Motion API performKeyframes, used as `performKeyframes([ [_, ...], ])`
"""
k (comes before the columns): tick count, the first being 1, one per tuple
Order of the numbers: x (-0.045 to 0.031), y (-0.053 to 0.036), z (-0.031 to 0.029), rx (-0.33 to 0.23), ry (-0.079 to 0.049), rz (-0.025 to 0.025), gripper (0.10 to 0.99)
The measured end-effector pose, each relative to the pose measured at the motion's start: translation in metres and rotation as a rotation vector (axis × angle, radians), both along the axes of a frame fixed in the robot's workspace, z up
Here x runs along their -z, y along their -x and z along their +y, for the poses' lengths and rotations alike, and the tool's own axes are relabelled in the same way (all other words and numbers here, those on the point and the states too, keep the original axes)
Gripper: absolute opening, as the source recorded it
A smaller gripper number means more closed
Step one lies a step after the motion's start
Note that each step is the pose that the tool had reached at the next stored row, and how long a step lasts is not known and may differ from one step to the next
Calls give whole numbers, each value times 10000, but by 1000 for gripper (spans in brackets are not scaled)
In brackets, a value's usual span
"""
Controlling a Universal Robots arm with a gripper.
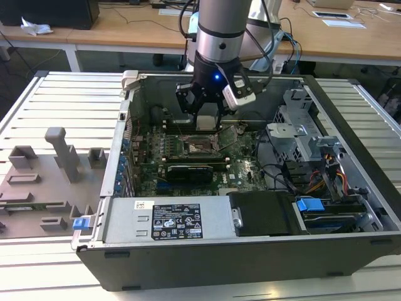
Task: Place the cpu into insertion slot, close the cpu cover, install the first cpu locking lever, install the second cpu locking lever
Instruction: 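Place the cpu into insertion slot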
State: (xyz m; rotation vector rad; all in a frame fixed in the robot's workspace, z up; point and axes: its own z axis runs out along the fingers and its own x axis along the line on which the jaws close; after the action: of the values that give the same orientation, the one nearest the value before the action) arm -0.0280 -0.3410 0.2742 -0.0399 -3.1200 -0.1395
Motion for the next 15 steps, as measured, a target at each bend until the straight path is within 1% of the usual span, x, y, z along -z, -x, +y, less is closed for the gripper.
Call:
performKeyframes([
  [2, 22, 1, 21, -1, 6, 0, 541],
  [8, 29, 0, 22, -2, 13, 0, 541],
  [10, 29, 0, 22, 103, 22, -1, 541],
  [13, 30, 0, 22, 684, 49, 0, 541],
  [15, 30, 0, 22, 973, 57, 1, 541],
])
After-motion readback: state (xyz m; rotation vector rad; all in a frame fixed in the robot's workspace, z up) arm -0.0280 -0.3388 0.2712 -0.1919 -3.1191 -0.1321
